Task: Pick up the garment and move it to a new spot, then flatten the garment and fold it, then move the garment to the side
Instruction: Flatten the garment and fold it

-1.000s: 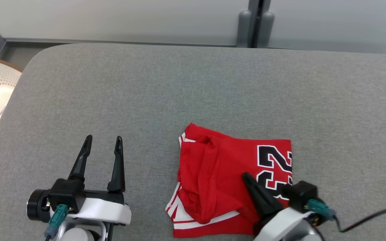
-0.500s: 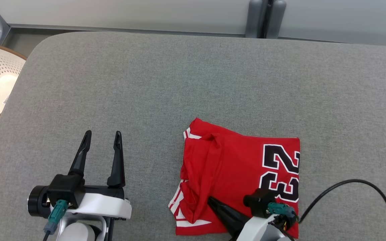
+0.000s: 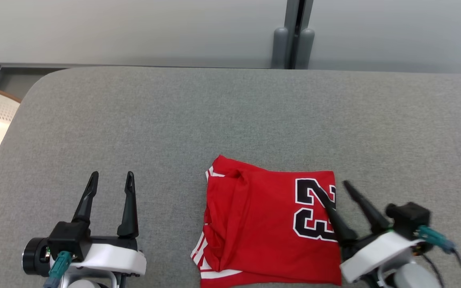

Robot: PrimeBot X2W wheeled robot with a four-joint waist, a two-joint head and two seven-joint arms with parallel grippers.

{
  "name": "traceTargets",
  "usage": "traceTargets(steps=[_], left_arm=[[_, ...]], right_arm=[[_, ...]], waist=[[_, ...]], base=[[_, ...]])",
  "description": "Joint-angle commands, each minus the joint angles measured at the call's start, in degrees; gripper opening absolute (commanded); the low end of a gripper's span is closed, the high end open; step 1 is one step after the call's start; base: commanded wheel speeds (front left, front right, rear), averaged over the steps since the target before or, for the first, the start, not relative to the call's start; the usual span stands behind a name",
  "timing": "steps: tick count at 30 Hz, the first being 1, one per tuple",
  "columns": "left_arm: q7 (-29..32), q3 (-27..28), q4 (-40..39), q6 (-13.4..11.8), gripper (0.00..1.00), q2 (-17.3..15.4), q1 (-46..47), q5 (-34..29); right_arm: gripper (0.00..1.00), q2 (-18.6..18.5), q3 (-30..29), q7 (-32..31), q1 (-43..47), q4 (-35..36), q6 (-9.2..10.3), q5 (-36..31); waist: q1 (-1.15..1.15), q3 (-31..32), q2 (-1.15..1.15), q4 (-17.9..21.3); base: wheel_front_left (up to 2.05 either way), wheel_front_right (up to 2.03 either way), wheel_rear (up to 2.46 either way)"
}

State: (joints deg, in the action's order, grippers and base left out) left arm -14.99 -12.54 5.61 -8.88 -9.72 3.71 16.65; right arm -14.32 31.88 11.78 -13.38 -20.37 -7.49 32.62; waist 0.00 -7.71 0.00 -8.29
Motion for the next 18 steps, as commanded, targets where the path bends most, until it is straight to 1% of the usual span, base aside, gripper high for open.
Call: traceTargets(steps=[1, 6, 9, 14, 15, 18], left_arm=[[-0.2, 0.3, -0.2, 0.2, 1.00, -0.4, -0.6, 0.0], [-0.1, 0.9, -0.2, 0.0, 1.00, -1.8, -2.4, 0.3], [0.3, 1.1, -0.4, -0.1, 1.00, -2.4, -3.9, 0.5], [1.5, 1.2, -1.0, -0.1, 1.00, -3.6, -6.2, 0.9], [2.0, 1.1, -1.4, 0.0, 1.00, -3.8, -7.3, 1.1], [2.6, 1.2, -2.1, 0.0, 1.00, -4.4, -8.5, 1.6]], right_arm=[[1.00, -0.5, -3.8, 0.3, 1.8, 1.4, 0.01, -1.6], [1.00, -0.2, -15.8, -0.8, 6.3, 6.2, 0.01, -7.2], [1.00, 0.2, -21.1, -2.2, 9.0, 9.5, 0.01, -10.3], [1.00, 1.7, -26.0, -6.1, 13.5, 15.3, 0.01, -13.6], [1.00, 2.3, -27.0, -7.6, 15.3, 17.3, 0.01, -14.3], [1.00, 3.1, -28.0, -9.3, 17.6, 20.0, 0.01, -15.1]], waist=[[0.00, 1.2, 0.00, 0.9], [0.00, 3.6, 0.00, 2.2], [0.00, 5.2, 0.00, 2.9], [0.00, 7.7, 0.00, 4.1], [0.00, 8.5, 0.00, 4.6], [0.00, 9.4, 0.00, 5.2]], base=[[0.00, 0.00, 0.00], [0.00, 0.00, 0.00], [0.00, 0.00, 0.00], [0.00, 0.00, 0.00], [0.00, 0.00, 0.00], [0.00, 0.00, 0.00]])
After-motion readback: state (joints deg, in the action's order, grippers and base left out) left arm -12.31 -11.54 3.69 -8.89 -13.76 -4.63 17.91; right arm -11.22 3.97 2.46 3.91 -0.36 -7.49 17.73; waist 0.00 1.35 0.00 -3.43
